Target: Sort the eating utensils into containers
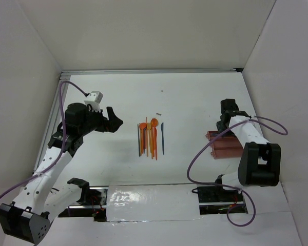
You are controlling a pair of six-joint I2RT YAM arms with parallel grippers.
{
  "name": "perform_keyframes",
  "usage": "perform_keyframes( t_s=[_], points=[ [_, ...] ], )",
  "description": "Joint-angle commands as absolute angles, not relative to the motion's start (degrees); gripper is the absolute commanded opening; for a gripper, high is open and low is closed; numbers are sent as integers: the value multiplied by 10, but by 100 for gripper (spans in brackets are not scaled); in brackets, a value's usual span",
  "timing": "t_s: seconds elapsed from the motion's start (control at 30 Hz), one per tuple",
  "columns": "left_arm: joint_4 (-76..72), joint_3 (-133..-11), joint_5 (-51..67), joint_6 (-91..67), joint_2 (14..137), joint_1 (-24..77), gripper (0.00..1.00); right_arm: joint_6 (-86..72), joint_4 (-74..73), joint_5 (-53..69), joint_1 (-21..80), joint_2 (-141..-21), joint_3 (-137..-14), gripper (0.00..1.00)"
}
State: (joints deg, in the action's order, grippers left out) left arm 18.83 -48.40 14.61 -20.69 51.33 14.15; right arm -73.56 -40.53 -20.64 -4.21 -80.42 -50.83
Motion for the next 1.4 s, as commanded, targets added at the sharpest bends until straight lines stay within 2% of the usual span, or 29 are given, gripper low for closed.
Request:
perform_keyframes(
  t_s=[0.0, 0.87, 0.93, 0.97, 1.0, 1.03, 1.1, 1.13, 1.27, 1.37],
  points=[
    [166, -512, 142, -184, 515, 141, 100, -767, -389, -238, -38, -816, -513, 0],
    [166, -537, 131, -170, 538, 160, 100, -807, -384, -257, -3, -861, -507, 1],
    [167, -536, 130, -169, 535, 159, 100, -796, -379, -251, -4, -860, -507, 8],
    [167, -535, 133, -170, 532, 159, 100, -789, -379, -246, -3, -855, -512, 15],
    [166, -535, 133, -171, 532, 159, 100, -789, -379, -246, -3, -852, -518, 15],
    [166, -535, 135, -171, 531, 159, 100, -789, -385, -246, -3, -852, -518, 21],
    [165, -536, 138, -173, 532, 160, 100, -781, -390, -251, -4, -845, -532, 27],
    [165, -534, 141, -174, 531, 158, 100, -781, -396, -251, -4, -842, -532, 34],
    [163, -533, 148, -174, 529, 159, 100, -770, -413, -257, -4, -813, -555, 48],
    [160, -531, 152, -175, 528, 160, 100, -752, -426, -274, 18, -788, -583, 52]
  ],
)
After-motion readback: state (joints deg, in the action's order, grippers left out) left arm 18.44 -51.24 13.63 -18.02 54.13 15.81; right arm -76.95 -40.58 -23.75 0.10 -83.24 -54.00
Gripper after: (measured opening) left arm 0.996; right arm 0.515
